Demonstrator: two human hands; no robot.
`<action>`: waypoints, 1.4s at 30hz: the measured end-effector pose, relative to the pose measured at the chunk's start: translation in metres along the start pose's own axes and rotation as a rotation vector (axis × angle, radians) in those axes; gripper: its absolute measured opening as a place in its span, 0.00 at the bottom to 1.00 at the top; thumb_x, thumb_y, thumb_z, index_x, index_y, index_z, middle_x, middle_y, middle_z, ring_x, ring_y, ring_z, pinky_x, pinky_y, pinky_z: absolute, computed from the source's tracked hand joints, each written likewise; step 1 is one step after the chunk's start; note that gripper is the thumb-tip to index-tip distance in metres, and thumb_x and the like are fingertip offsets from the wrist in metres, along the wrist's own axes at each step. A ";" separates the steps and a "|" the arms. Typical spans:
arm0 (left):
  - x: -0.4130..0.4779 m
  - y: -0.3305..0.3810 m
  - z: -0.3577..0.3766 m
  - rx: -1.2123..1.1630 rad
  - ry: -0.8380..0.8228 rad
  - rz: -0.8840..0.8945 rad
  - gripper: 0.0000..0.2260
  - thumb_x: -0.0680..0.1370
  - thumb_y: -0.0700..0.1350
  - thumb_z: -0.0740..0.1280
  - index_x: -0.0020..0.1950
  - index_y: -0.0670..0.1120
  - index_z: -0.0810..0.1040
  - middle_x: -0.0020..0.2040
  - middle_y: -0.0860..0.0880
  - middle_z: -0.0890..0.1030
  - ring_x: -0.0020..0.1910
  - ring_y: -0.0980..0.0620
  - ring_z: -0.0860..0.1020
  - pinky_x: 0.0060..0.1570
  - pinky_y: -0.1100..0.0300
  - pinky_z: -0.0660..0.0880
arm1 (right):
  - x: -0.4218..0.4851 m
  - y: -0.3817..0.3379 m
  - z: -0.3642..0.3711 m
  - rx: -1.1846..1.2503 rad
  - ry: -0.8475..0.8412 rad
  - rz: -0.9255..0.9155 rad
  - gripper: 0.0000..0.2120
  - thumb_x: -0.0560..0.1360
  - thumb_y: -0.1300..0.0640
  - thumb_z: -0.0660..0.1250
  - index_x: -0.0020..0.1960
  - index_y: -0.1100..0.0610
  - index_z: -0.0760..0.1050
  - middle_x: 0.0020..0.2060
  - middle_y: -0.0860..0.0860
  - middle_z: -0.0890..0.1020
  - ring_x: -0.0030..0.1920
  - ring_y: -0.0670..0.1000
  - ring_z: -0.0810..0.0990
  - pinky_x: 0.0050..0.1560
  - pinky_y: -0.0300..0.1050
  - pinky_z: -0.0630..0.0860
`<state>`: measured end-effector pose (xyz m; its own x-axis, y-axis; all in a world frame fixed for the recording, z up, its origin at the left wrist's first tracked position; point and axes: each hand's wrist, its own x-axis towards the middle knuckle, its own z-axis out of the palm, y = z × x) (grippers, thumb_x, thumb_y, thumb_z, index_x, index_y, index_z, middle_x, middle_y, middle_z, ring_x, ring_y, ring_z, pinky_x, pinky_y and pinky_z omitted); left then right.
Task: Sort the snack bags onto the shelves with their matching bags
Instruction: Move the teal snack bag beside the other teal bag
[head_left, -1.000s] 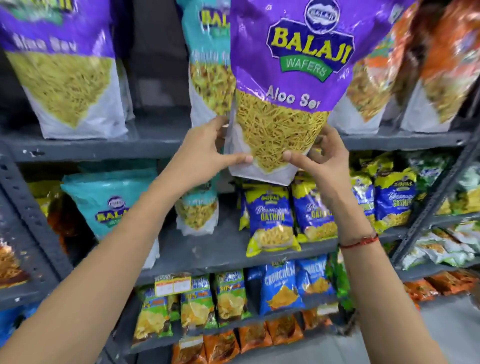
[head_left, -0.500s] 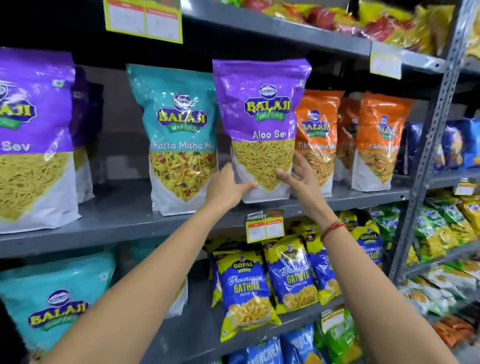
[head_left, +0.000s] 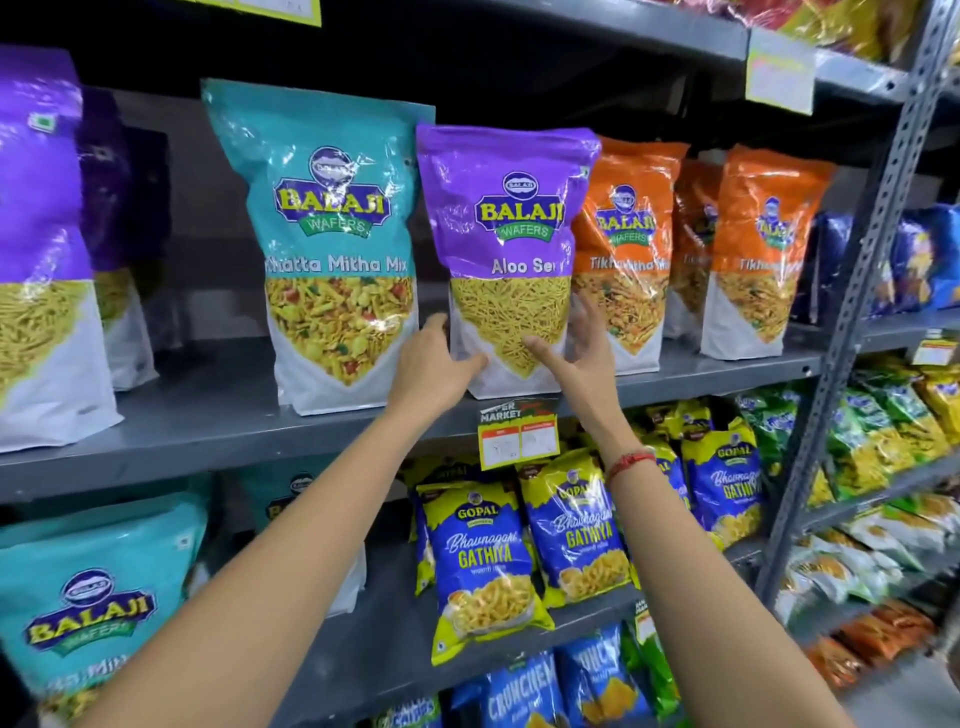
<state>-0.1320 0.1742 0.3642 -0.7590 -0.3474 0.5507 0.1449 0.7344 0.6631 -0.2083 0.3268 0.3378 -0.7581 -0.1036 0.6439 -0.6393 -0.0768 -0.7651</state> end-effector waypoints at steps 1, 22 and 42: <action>-0.004 0.002 -0.008 -0.032 0.061 0.033 0.25 0.73 0.48 0.70 0.67 0.43 0.68 0.64 0.44 0.76 0.59 0.45 0.76 0.57 0.52 0.74 | -0.006 -0.005 0.006 -0.018 0.096 -0.047 0.36 0.70 0.56 0.75 0.72 0.56 0.61 0.63 0.48 0.73 0.62 0.39 0.74 0.61 0.32 0.71; -0.019 -0.099 -0.124 -0.270 0.009 -0.189 0.32 0.70 0.39 0.72 0.71 0.44 0.64 0.66 0.46 0.74 0.59 0.48 0.75 0.54 0.57 0.70 | -0.021 -0.034 0.139 -0.077 -0.324 0.173 0.46 0.67 0.43 0.75 0.76 0.58 0.55 0.75 0.55 0.65 0.73 0.56 0.65 0.70 0.54 0.67; -0.156 -0.098 -0.159 -0.314 0.101 -0.068 0.34 0.55 0.47 0.78 0.61 0.53 0.74 0.52 0.57 0.81 0.48 0.66 0.79 0.46 0.71 0.75 | -0.150 -0.046 0.114 0.114 -0.265 0.040 0.33 0.59 0.50 0.82 0.60 0.48 0.72 0.54 0.43 0.83 0.56 0.44 0.81 0.57 0.47 0.79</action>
<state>0.0733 0.0638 0.2936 -0.7093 -0.4567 0.5370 0.2964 0.4979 0.8150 -0.0508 0.2327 0.2754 -0.7128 -0.3629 0.6001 -0.5797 -0.1767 -0.7954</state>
